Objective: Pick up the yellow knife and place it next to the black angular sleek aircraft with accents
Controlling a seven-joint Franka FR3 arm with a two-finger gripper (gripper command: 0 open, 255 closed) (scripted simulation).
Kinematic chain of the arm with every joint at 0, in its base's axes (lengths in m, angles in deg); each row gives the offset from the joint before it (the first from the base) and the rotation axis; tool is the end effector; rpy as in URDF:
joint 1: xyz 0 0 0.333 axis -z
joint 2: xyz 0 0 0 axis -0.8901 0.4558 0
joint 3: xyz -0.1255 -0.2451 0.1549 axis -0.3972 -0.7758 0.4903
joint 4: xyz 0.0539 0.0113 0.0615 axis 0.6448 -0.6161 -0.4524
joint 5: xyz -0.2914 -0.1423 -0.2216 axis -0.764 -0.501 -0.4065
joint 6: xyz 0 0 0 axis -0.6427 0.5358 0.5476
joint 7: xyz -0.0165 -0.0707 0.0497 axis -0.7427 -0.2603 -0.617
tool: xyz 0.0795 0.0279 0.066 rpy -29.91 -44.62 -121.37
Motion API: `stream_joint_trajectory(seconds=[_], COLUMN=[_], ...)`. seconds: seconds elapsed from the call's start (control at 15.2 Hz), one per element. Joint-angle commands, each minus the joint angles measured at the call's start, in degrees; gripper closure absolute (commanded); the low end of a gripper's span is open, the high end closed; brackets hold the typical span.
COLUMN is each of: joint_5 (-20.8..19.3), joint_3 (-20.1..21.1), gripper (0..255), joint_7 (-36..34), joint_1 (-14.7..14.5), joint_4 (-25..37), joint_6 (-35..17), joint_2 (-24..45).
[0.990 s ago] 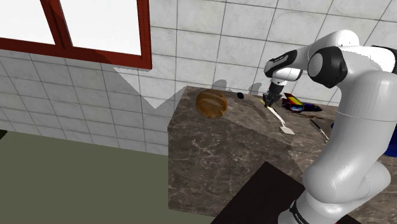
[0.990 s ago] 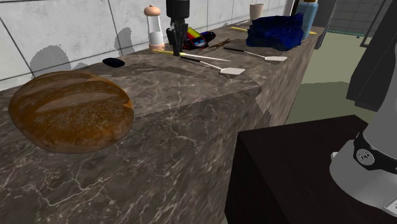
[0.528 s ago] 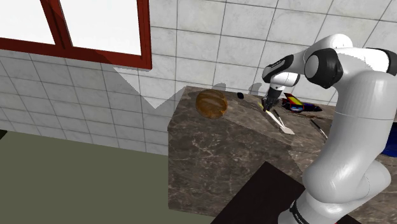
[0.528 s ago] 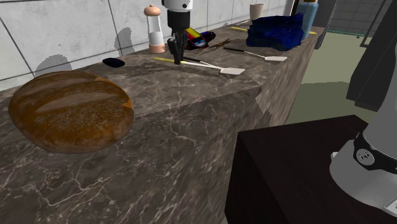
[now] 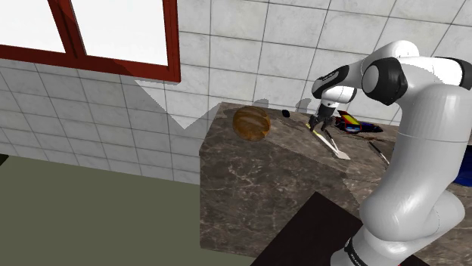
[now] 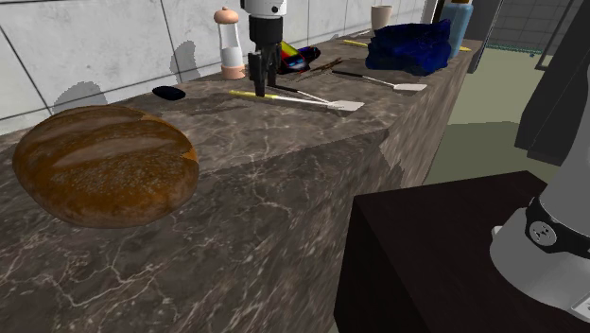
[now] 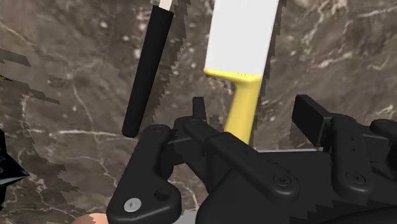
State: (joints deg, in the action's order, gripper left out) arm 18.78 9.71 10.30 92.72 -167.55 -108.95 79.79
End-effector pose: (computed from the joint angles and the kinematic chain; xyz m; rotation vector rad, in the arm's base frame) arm 0.4093 -0.4794 0.3521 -3.0342 0.7967 -0.1026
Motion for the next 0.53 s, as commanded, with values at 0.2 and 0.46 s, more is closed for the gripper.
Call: stream_joint_trajectory(seconds=[0.2,0.46], joint_5=[0.0,-2.04], joint_3=[0.0,-0.83], gripper=[0,0], joint_7=[0.0,-1.3], joint_1=[0.0,-0.45], joint_4=[0.0,2.62], joint_6=[0.0,5.95], joint_2=[0.0,-3.65])
